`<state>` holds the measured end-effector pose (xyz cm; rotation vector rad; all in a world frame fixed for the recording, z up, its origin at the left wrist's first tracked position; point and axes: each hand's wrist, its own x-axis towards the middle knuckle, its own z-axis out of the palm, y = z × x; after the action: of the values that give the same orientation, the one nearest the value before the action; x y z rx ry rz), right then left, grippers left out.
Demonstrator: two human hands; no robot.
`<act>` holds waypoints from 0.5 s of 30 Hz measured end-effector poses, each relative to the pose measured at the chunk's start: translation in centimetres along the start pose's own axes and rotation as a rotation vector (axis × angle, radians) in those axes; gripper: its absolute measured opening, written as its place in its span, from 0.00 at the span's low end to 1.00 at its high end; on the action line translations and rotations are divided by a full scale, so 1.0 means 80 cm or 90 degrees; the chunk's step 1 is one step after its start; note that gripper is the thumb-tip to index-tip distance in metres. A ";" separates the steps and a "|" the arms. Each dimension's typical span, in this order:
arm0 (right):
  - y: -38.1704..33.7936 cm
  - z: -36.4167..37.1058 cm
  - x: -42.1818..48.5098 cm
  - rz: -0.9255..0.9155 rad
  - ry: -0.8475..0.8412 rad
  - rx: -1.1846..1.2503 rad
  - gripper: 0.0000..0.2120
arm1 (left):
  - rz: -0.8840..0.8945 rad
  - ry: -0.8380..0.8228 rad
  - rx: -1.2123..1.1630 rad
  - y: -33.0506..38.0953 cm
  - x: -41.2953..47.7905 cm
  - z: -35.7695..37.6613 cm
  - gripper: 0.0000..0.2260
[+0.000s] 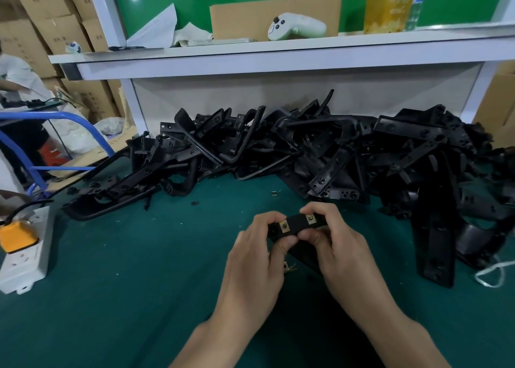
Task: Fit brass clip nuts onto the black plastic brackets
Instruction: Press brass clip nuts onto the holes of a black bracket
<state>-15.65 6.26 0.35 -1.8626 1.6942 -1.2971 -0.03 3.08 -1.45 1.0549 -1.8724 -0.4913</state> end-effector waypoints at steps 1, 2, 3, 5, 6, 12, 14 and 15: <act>-0.001 0.000 0.000 -0.001 0.002 0.001 0.22 | 0.000 0.000 0.002 0.000 0.000 0.000 0.08; -0.002 0.000 -0.001 -0.002 0.004 0.000 0.22 | 0.001 0.001 0.006 0.001 0.000 0.000 0.08; -0.003 0.000 -0.001 -0.004 0.004 0.000 0.23 | 0.004 0.003 0.010 0.001 -0.001 0.000 0.09; -0.005 0.000 -0.002 -0.004 0.005 -0.001 0.23 | 0.013 0.011 0.017 0.003 -0.001 0.001 0.09; -0.005 0.000 -0.002 -0.004 0.005 -0.004 0.24 | 0.014 0.016 0.017 0.003 -0.002 0.001 0.08; -0.007 0.002 -0.004 -0.005 0.017 0.002 0.26 | 0.003 0.042 0.036 0.006 0.001 0.001 0.16; -0.009 0.002 -0.005 -0.009 0.015 0.000 0.28 | 0.006 0.047 0.041 0.007 0.001 0.000 0.18; -0.010 0.002 -0.005 -0.010 0.016 -0.002 0.30 | 0.008 0.048 0.042 0.007 0.001 0.000 0.18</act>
<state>-15.00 6.76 0.67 -1.8726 1.6978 -1.3304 -0.32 3.35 -0.99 1.0891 -1.8379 -0.3793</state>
